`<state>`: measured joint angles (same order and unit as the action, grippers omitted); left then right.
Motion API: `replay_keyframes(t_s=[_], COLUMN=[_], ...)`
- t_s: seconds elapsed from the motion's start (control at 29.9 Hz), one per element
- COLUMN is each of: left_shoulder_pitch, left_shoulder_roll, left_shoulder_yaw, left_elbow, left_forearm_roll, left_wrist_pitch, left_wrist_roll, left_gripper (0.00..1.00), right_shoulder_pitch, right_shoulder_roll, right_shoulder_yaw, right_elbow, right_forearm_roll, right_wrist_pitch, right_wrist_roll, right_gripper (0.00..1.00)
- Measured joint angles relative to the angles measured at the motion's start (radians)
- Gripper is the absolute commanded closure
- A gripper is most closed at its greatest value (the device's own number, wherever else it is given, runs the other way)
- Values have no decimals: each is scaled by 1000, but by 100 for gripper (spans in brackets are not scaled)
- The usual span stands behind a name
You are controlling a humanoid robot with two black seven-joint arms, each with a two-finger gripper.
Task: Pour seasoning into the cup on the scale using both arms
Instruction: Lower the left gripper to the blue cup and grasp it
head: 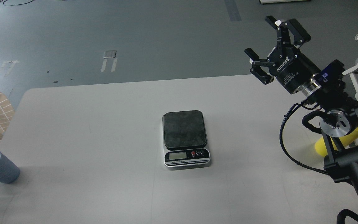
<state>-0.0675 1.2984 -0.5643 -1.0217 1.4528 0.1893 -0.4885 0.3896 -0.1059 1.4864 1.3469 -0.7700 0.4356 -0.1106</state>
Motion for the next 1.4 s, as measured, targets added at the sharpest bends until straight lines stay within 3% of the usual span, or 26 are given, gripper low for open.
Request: replay_keyframes(t_s=[0.77, 1.14, 1.4], left_shoulder_pitch=[2, 2, 2], left_shoulder_roll=[-16, -16, -16], left_shoulder_yaw=[2, 1, 2], left_elbow=[19, 20, 20], left_forearm_roll=[0, 0, 1], left_wrist_pitch=[-1, -1, -1], left_wrist_roll=[0, 0, 0], left_gripper=[2, 21, 25], right_shoulder_pitch=[-9, -24, -35], right_shoulder_roll=[-4, -2, -2], right_shoulder_yaw=[0, 0, 2], right_elbow=[3, 8, 13], right_forearm_roll=[4, 7, 9], right_wrist_pitch=[0, 0, 0], right_wrist_roll=[0, 0, 1], right_gripper=[0, 0, 0])
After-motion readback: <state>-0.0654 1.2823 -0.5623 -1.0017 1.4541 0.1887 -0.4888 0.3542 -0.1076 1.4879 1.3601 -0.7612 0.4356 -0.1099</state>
